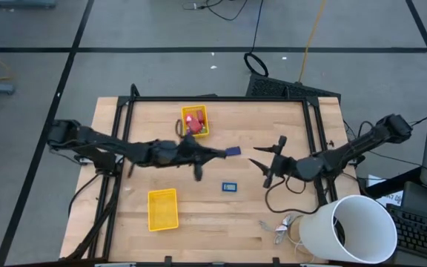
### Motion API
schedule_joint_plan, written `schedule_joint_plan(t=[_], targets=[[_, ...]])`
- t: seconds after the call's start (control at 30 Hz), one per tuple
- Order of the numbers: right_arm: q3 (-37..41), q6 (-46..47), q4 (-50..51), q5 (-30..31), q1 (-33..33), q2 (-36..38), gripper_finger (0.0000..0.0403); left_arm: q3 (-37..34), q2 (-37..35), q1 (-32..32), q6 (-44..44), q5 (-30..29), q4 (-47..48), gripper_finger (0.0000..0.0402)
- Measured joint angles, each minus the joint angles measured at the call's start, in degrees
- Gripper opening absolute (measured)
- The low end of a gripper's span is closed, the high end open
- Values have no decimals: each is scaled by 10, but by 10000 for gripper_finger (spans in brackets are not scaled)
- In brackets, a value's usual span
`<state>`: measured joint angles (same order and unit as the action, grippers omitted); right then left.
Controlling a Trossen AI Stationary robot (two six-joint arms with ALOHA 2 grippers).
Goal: Pick & Place Office items
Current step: Put the black digital clock into the bottom yellow bin
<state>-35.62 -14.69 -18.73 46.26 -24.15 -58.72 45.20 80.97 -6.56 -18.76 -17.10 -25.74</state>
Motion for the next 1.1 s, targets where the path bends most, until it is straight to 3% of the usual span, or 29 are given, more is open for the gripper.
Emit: schedule_joint_plan(t=[0.13,0.23,0.47,0.63,0.83,1.1], targets=[[0,18,19,0,-6,16,182,-69,-66,-46,-39,3,4,57],[0,22,23,0,-6,16,180,-104,-114,-92,-75,40,50,57],[0,25,22,1,-2,13,176,-112,-162,-225,-208,66,278,57],[0,26,16,1,-2,13,174,-110,-162,-299,-311,89,382,57],[0,25,7,1,-2,13,172,-110,-162,-341,-403,100,452,57],[0,29,12,1,-2,13,171,-110,-162,-348,-422,122,473,57]])
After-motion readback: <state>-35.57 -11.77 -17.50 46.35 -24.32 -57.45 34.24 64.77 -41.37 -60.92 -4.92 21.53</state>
